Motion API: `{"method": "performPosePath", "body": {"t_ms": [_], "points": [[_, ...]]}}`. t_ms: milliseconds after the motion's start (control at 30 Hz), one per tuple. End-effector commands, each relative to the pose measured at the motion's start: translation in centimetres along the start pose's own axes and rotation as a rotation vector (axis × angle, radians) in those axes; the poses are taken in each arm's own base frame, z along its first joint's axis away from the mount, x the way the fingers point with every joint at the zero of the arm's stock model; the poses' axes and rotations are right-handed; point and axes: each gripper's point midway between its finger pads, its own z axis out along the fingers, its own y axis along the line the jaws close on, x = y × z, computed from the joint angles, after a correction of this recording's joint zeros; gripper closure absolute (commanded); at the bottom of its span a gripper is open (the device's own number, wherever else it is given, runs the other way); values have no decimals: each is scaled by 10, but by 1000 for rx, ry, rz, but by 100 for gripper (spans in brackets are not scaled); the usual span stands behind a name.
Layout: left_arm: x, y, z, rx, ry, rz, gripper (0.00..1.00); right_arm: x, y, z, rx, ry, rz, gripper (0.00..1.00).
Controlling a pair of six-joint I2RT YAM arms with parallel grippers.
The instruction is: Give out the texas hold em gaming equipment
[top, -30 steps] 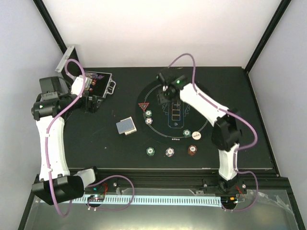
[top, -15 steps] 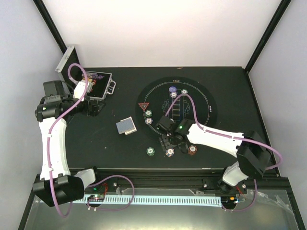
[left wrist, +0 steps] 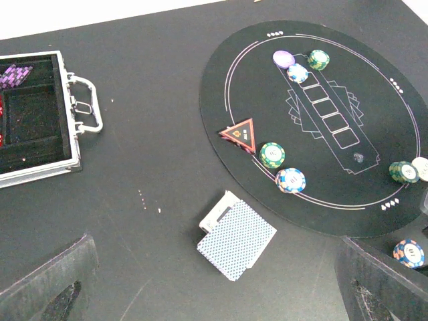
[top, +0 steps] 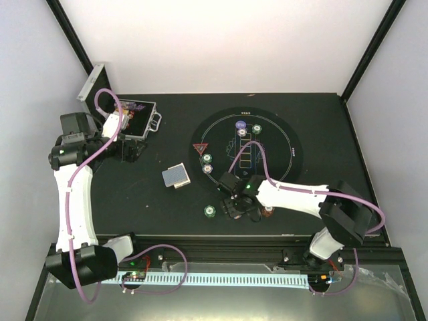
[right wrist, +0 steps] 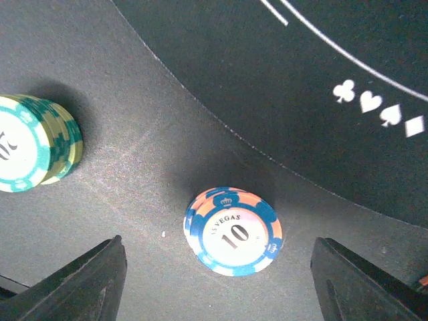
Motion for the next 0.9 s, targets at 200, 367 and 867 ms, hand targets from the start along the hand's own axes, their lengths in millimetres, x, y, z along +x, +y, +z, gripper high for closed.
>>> {"method": "performPosePath", "body": {"t_ms": [200,367,867], "points": [[-15,-5,-14,-17,-43,34,1,11,2,25,1,39,3,25],[-17,-5,-16,-19,-47,37,1,16,-1,35,19,59,0,26],[-18,-5,-17,-23,-53,36,1,14,-7,32,54,45,-7,59]]}}
